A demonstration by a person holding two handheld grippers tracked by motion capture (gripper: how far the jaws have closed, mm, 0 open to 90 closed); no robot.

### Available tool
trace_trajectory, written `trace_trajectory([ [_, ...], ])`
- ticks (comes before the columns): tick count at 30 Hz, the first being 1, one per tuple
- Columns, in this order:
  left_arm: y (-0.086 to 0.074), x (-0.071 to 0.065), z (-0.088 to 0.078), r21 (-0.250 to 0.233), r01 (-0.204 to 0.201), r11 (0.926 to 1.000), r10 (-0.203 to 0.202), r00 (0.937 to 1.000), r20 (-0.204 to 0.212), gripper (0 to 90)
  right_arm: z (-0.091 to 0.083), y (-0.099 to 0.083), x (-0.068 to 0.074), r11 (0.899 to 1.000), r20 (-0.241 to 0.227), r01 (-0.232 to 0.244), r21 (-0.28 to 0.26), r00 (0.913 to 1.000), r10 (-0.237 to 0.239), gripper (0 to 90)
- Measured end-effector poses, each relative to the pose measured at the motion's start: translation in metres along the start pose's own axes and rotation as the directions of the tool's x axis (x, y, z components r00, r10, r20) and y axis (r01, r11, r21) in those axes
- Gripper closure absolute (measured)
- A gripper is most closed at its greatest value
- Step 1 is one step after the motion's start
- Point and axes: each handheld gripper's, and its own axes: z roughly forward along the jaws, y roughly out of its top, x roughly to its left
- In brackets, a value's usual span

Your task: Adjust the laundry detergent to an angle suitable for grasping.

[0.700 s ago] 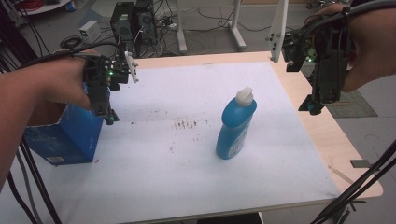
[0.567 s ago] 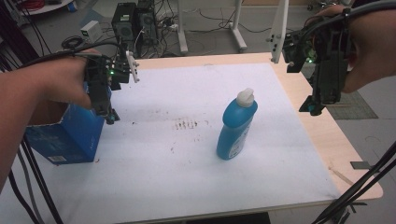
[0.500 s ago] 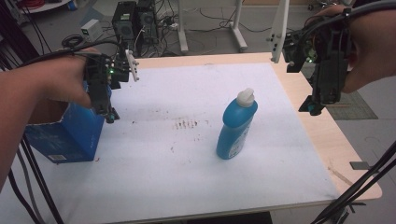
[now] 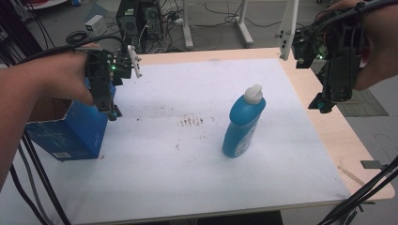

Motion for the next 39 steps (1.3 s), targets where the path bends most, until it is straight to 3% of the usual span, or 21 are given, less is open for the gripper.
trace_trajectory([
  [6,0.002,-0.008,-0.006,-0.014,0.047,0.9988,-0.048,0.9987,-0.018,1.7,0.002,-0.003,0.002,1.0,-0.002,-0.005,-0.004,1.0,0.005,3.1],
  [11,0.002,-0.016,-0.013,-0.028,0.062,0.9977,-0.063,0.9976,-0.028,1.7,0.001,-0.006,0.004,1.0,0.003,0.0,-0.002,1.0,0.0,3.1],
  [17,0.01,-0.03,-0.021,-0.107,0.076,0.9914,-0.081,0.9958,-0.043,1.7,0.001,-0.009,0.007,1.0,0.014,0.0,-0.004,0.9999,0.0,3.1],
  [22,0.019,-0.039,-0.024,-0.173,0.091,0.9807,-0.093,0.9957,-0.003,1.7,-0.002,-0.013,0.01,1.0,0.018,-0.003,-0.015,0.9998,0.003,3.1],
  [28,0.027,-0.053,-0.028,-0.252,0.121,0.9603,-0.116,0.9927,0.031,1.7,-0.002,-0.019,0.011,1.0,0.021,-0.011,-0.013,0.9997,0.011,3.1],
  [33,0.037,-0.068,-0.026,-0.32,0.152,0.9351,-0.137,0.9882,0.069,1.7,0.0,-0.023,0.011,1.0,0.018,-0.019,-0.013,0.9997,0.019,3.0],
  [34,0.037,-0.068,-0.026,-0.32,0.152,0.9351,-0.137,0.9882,0.069,1.7,0.0,-0.023,0.011,1.0,0.018,-0.019,-0.013,0.9997,0.019,3.0],
  [38,0.044,-0.078,-0.026,-0.36,0.177,0.9161,-0.162,0.9842,0.071,1.7,0.0,-0.024,0.01,1.0,0.016,-0.016,-0.011,0.9997,0.016,3.1],
  [39,0.048,-0.082,-0.025,-0.38,0.185,0.9064,-0.172,0.9827,0.067,1.7,0.0,-0.024,0.01,1.0,0.015,-0.012,-0.015,0.9998,0.012,3.0],
])
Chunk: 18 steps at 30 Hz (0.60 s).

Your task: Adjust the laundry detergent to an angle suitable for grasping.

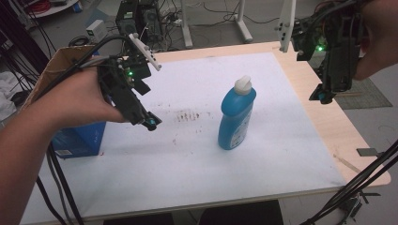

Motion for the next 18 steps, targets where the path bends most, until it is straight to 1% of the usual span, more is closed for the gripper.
trace_trajectory([
  [1,0.0,0.0,0.0,0.0,0.0,1.0,0.0,1.0,0.0,1.7,0.0,0.0,0.0,1.0,0.0,0.0,0.0,1.0,0.0,3.0],
  [3,0.004,-0.006,0.004,-0.028,0.013,0.9995,-0.014,0.9999,-0.003,1.7,0.0,-0.001,-0.001,1.0,0.003,-0.003,-0.005,1.0,0.003,3.0],
  [4,0.004,-0.006,0.004,-0.028,0.013,0.9995,-0.014,0.9999,-0.003,1.7,0.001,-0.001,-0.001,1.0,0.003,-0.002,-0.006,1.0,0.002,3.0],
  [6,0.007,-0.01,0.007,-0.046,0.025,0.9986,-0.025,0.9997,0.004,1.7,0.001,-0.001,-0.001,1.0,0.001,-0.002,-0.005,1.0,0.002,3.1],
  [7,0.011,-0.013,0.009,-0.071,0.045,0.9964,-0.045,0.999,0.007,1.7,0.002,-0.001,-0.001,1.0,-0.001,-0.003,-0.002,1.0,0.003,3.0],
  [8,0.011,-0.013,0.009,-0.071,0.045,0.9964,-0.045,0.999,0.007,1.7,0.002,-0.001,-0.001,1.0,-0.001,-0.003,-0.002,1.0,0.003,3.0],
  [9,0.012,-0.015,0.01,-0.086,0.057,0.9946,-0.057,0.9984,0.006,1.7,0.002,-0.001,-0.001,1.0,-0.002,0.0,-0.004,1.0,0.0,3.0],
  [11,0.016,-0.018,0.012,-0.106,0.067,0.9921,-0.066,0.9978,0.005,1.7,0.003,-0.002,-0.001,1.0,-0.001,-0.006,-0.003,1.0,0.006,3.0],
  [14,0.021,-0.024,0.017,-0.132,0.072,0.9887,-0.073,0.9974,-0.001,1.7,0.003,-0.002,-0.001,1.0,-0.002,-0.006,-0.006,1.0,0.006,3.0],
  [16,0.024,-0.027,0.021,-0.149,0.086,0.9851,-0.088,0.9962,-0.003,1.7,0.004,-0.002,-0.001,1.0,-0.002,0.002,-0.007,1.0,-0.002,3.0],
  [18,0.027,-0.029,0.025,-0.166,0.096,0.9815,-0.096,0.9953,0.006,1.7,0.004,-0.002,-0.001,1.0,-0.001,0.007,-0.007,1.0,-0.007,3.1],
])
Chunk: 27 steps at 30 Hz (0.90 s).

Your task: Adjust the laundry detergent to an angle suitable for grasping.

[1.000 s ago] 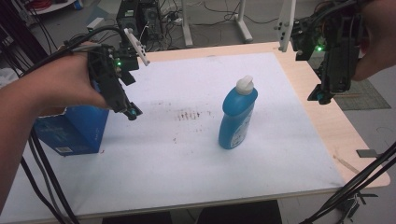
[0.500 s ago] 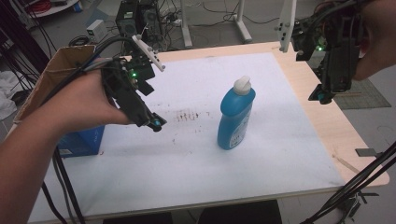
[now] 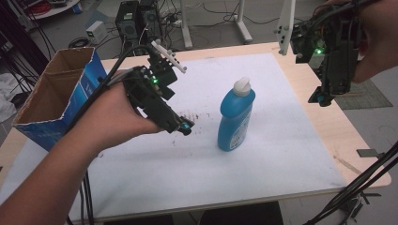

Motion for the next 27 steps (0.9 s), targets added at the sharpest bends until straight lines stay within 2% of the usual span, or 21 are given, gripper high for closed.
trace_trajectory([
  [3,0.005,-0.004,0.008,-0.017,0.005,0.9998,-0.005,0.9999,0.011,1.7,0.0,0.0,0.001,1.0,0.001,-0.013,0.001,0.9999,0.013,3.0],
  [10,0.019,-0.013,0.021,-0.055,0.005,0.9985,-0.004,0.9998,0.019,1.7,-0.001,0.003,0.003,1.0,0.002,0.0,-0.007,1.0,0.0,3.0],
  [15,0.025,-0.018,0.03,-0.063,0.008,0.998,-0.008,0.9999,0.013,1.7,-0.001,0.003,0.003,1.0,0.0,0.009,-0.008,1.0,-0.009,3.1],
  [20,0.032,-0.021,0.036,-0.118,0.036,0.9924,-0.037,0.9993,-0.003,1.7,-0.002,0.003,0.003,1.0,0.001,0.012,-0.012,0.9999,-0.012,3.0],
  [27,0.039,-0.026,0.047,-0.127,0.037,0.9912,-0.038,0.9992,-0.009,1.7,-0.003,0.0,0.003,1.0,0.006,0.006,-0.016,1.0,-0.006,3.0],
])
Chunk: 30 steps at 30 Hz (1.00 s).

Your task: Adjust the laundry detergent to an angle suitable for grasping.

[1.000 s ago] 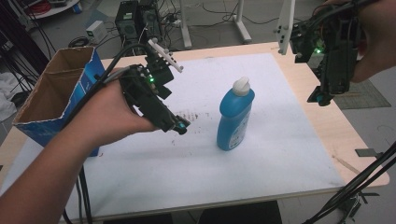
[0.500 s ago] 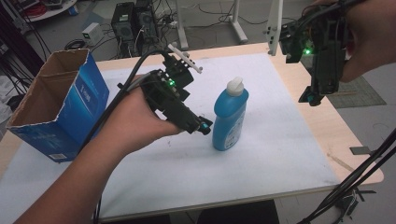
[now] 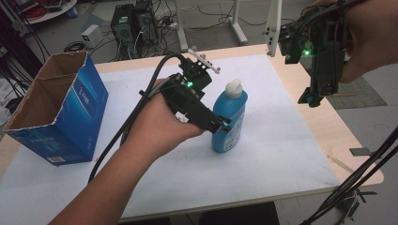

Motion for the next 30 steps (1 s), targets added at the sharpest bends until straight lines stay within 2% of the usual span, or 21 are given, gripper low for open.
trace_trajectory([
  [8,0.008,-0.006,0.016,-0.034,0.014,0.9993,-0.015,0.9996,-0.026,1.7,0.0,0.001,0.0,1.0,-0.001,0.004,0.002,1.0,-0.004,3.1],
  [12,0.01,-0.006,0.023,-0.034,0.016,0.9993,-0.018,0.9986,-0.05,1.7,0.0,0.002,0.0,1.0,0.0,0.009,-0.001,1.0,-0.009,3.0],
  [16,0.011,-0.008,0.028,-0.036,0.014,0.9992,-0.017,0.9982,-0.058,1.7,0.0,0.0,-0.001,1.0,0.0,0.004,0.0,1.0,-0.004,3.1],
  [20,0.013,-0.011,0.039,-0.031,0.007,0.9995,-0.01,0.9965,-0.083,1.7,0.0,-0.002,-0.002,1.0,-0.001,0.001,-0.002,1.0,-0.001,3.0],
  [30,0.017,-0.011,0.051,-0.054,0.024,0.9983,-0.029,0.9961,-0.083,1.7,0.0,-0.003,-0.001,1.0,-0.002,-0.006,0.0,1.0,0.006,3.1],
])
